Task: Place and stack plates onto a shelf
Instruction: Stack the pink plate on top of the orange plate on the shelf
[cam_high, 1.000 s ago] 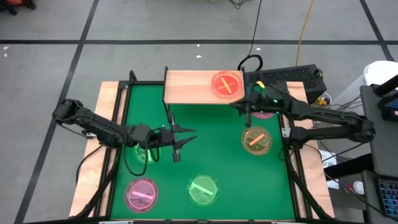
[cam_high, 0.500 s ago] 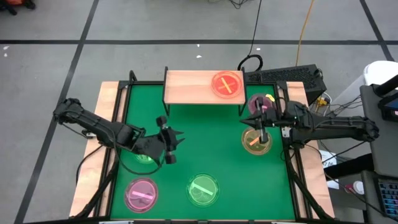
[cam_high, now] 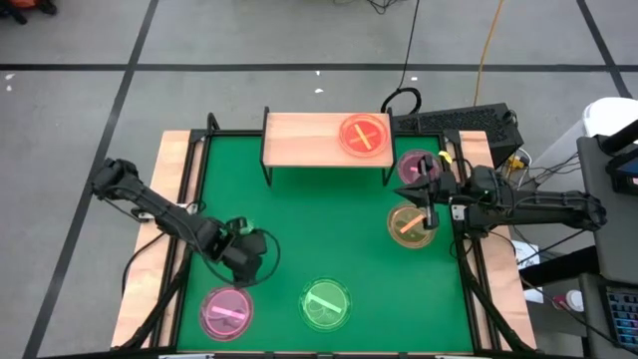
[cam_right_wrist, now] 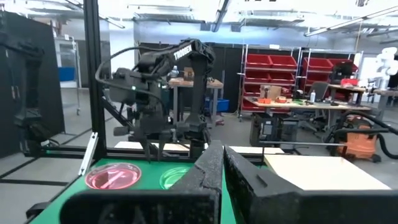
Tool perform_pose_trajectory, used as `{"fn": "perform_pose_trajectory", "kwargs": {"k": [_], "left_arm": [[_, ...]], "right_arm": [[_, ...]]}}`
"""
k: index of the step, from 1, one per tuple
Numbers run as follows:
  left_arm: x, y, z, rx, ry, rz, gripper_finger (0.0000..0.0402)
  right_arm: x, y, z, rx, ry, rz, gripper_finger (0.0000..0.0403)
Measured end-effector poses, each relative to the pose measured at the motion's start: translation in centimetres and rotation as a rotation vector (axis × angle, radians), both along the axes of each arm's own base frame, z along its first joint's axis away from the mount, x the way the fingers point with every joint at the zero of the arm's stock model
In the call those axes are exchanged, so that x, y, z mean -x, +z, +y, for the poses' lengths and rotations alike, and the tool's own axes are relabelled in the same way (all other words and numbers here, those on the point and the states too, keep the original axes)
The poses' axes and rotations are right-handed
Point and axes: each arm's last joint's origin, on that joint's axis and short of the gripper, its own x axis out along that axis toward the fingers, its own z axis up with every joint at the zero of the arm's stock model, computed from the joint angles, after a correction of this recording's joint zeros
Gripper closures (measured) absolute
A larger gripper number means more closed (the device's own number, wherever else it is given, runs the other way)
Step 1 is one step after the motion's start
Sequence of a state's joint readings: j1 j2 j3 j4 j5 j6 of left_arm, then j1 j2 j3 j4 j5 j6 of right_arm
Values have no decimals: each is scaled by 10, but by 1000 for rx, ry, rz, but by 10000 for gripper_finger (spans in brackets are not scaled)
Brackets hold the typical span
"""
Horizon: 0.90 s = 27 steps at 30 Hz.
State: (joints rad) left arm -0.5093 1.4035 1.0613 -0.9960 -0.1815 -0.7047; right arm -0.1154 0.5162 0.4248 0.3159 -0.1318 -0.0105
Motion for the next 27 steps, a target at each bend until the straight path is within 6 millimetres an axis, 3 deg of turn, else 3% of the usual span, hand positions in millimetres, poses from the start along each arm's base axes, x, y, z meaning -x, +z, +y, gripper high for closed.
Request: {"fn": "perform_pose_trajectory", "kwargs": {"k": [5, 13, 27], "left_arm": [[16, -22, -12, 47, -47, 106, 293], [28, -43, -33, 172, -137, 93, 293], [38, -75, -35, 270, -165, 94, 293]], "right_arm": [[1, 0, 0, -6, 2, -1, 403], [0, 0, 0, -7, 3, 2, 403], [0, -4, 0, -12, 2, 43, 403]]}}
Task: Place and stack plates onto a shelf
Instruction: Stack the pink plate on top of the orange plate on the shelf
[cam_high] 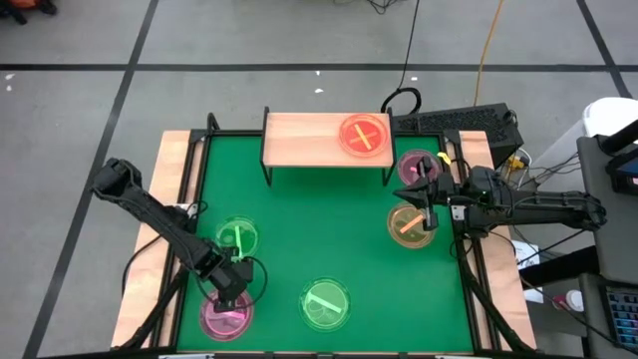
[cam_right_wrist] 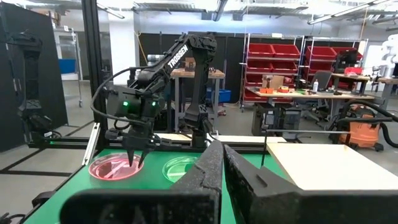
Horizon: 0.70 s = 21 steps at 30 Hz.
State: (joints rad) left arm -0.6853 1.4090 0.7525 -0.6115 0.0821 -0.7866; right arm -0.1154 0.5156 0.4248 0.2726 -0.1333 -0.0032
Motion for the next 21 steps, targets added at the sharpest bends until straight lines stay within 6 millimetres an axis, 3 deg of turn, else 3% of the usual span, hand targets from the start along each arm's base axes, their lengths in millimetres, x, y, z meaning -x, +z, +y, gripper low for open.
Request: {"fn": "perform_pose_trajectory", "kwargs": {"k": [6, 21], "left_arm": [[4, -11, 3, 24, 5, 15, 293], [5, -13, 3, 16, -15, 15, 293]], "right_arm": [[0, 0, 0, 0, -1, 1, 403], [0, 0, 0, 0, -2, 3, 403]]}}
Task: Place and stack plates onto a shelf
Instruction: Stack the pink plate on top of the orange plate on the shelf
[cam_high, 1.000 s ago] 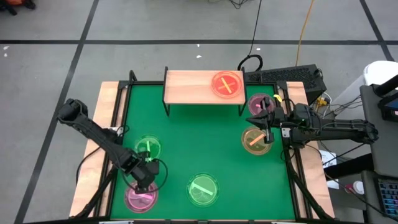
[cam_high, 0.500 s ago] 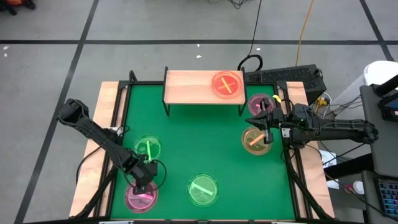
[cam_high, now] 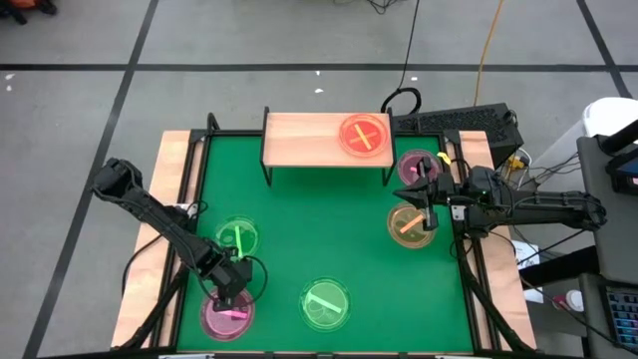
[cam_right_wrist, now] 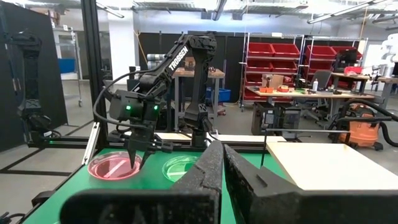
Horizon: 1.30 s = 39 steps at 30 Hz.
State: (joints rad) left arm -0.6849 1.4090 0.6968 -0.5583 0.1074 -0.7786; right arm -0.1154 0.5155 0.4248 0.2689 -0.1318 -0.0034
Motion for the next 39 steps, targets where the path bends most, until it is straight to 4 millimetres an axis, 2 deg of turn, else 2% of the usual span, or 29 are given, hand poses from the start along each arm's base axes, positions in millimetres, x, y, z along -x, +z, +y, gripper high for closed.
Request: {"fn": "perform_pose_trajectory", "kwargs": {"k": [14, 20, 30, 34, 39], "left_arm": [[-10, 0, 13, -23, -13, -29, 293], [-6, -2, 18, -66, -38, 20, 293], [-5, -2, 17, -40, -65, 32, 294], [-5, -4, 16, -25, -91, 50, 315], [-7, -9, 13, 3, -144, 68, 379]], "right_arm": [[0, -1, 0, 2, -1, 9, 403], [0, -4, 0, -3, -1, 37, 403], [-1, -4, 0, -5, -2, 45, 403], [-1, -5, 0, -5, -2, 47, 403], [-3, -6, -1, -6, -5, 57, 403]]}}
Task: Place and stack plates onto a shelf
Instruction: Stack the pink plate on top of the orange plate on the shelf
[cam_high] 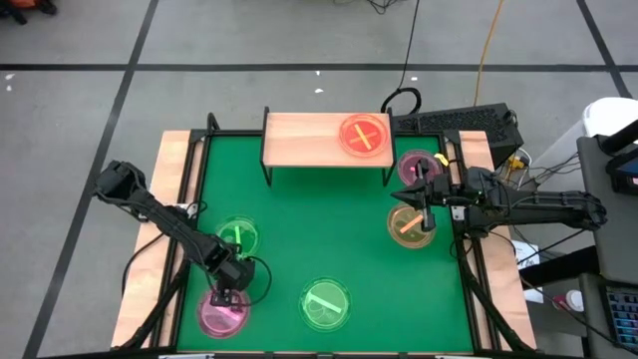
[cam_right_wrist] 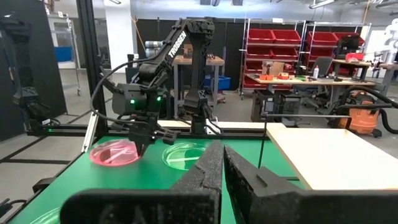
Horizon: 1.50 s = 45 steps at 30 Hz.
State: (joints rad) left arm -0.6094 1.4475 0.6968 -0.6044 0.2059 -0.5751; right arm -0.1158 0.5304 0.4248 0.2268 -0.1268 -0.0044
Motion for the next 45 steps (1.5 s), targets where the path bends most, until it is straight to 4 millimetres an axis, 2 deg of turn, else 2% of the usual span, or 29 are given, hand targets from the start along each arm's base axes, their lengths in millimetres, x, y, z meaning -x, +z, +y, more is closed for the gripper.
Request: {"fn": "perform_pose_trajectory", "kwargs": {"k": [5, 10, 16, 22, 29, 35, 41, 45], "left_arm": [[-7, 2, 3, 27, 7, -46, 396], [-14, 18, 13, 45, 47, -99, 399], [-21, 60, 27, -10, 19, -240, 400], [-26, 111, 49, -120, 4, -496, 400], [-36, 160, 86, -364, 93, -821, 393], [-54, 188, 120, -536, 149, -1101, 385], [-72, 206, 166, -711, 259, -1298, 383], [-84, 206, 199, -745, 315, -1377, 383]], "right_arm": [[-3, -2, 0, 0, -1, 18, 403], [-4, -3, -1, 0, -1, 22, 403], [-5, -2, -1, 2, -4, 9, 403], [-5, -1, -1, 2, -4, 7, 403], [-5, -1, -1, 3, -4, 7, 403], [-5, -1, -1, 0, -4, 6, 403], [-5, -1, -1, 0, -4, -2, 403], [-4, 1, -1, 2, -4, -21, 403]]}}
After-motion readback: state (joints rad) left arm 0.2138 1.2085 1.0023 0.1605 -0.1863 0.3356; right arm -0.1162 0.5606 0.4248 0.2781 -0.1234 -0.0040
